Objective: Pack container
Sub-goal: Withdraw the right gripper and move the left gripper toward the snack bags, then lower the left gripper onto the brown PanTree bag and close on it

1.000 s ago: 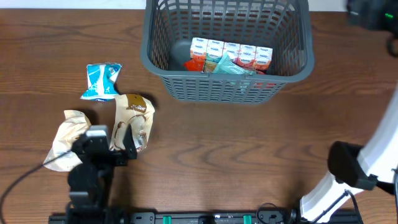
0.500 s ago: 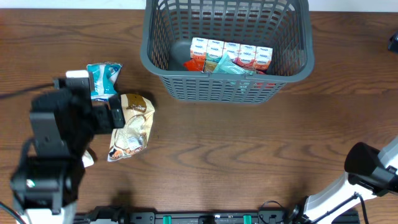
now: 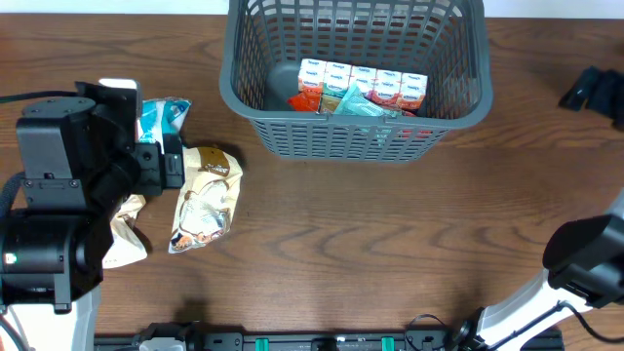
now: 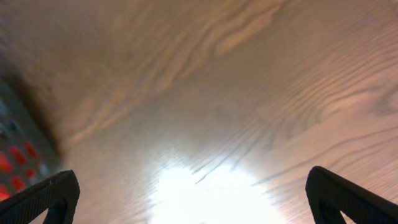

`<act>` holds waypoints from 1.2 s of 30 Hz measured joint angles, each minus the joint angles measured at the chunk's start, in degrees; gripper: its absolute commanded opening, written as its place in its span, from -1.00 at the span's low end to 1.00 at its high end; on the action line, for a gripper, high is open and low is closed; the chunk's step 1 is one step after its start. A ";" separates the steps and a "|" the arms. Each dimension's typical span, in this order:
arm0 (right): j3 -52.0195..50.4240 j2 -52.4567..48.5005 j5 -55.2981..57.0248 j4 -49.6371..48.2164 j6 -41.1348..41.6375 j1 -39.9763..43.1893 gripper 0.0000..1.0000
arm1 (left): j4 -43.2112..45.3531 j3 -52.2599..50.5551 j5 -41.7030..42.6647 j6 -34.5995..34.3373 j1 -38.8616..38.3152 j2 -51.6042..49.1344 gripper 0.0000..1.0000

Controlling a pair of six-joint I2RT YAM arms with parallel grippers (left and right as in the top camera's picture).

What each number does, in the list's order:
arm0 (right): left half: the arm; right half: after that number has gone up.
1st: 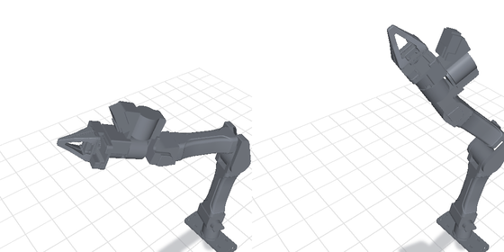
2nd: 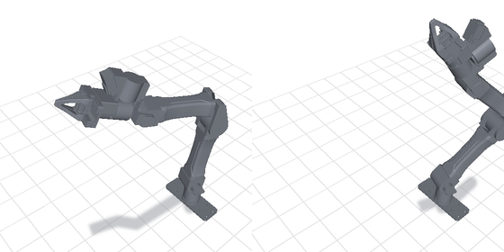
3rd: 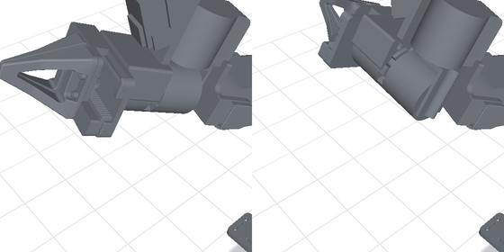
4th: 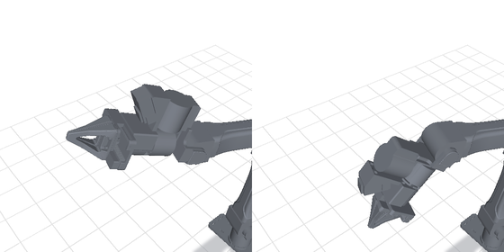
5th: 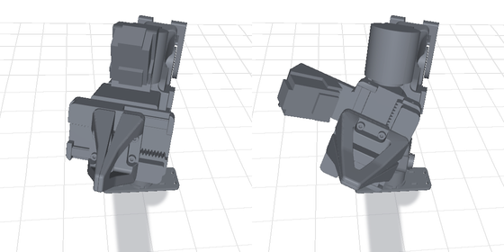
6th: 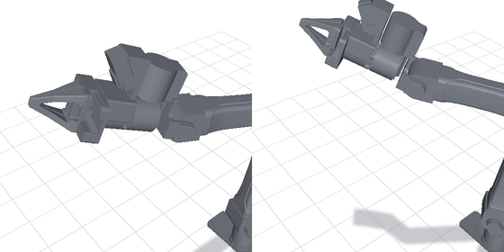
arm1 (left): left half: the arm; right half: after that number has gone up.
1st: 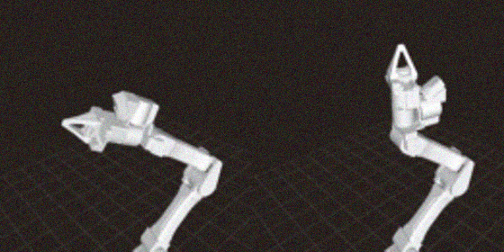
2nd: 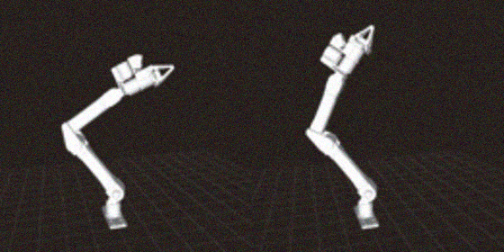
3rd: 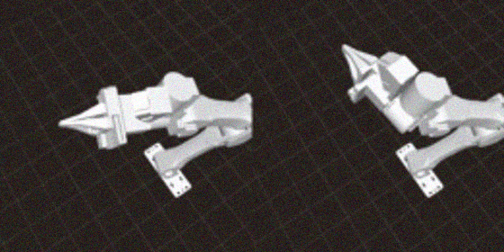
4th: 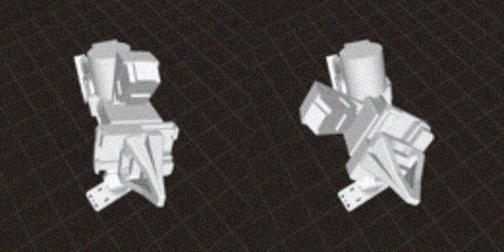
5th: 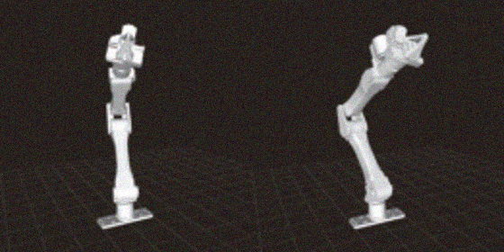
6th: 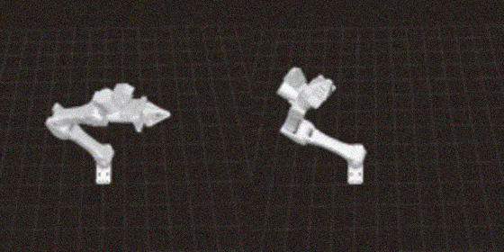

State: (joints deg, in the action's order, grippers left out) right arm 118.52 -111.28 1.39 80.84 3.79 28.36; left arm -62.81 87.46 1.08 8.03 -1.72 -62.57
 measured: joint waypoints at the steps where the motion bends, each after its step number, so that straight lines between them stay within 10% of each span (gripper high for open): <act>1: -2.62 0.00 -0.31 -1.64 -0.09 0.00 0.98 | -0.09 0.00 0.00 0.46 0.00 0.00 0.97; 14: -25.31 -0.11 -2.89 -12.04 -0.63 0.00 0.98 | -9.05 0.57 -0.07 -1.81 0.00 -4.26 0.97; 36: -26.34 -0.11 -3.15 -13.16 -1.99 -3.48 0.98 | -5.95 -1.86 0.00 -3.52 0.00 -33.27 0.97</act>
State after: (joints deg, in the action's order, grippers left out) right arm 92.18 -111.39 -1.76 67.68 1.80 24.88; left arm -68.75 85.60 1.08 4.51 -1.72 -95.83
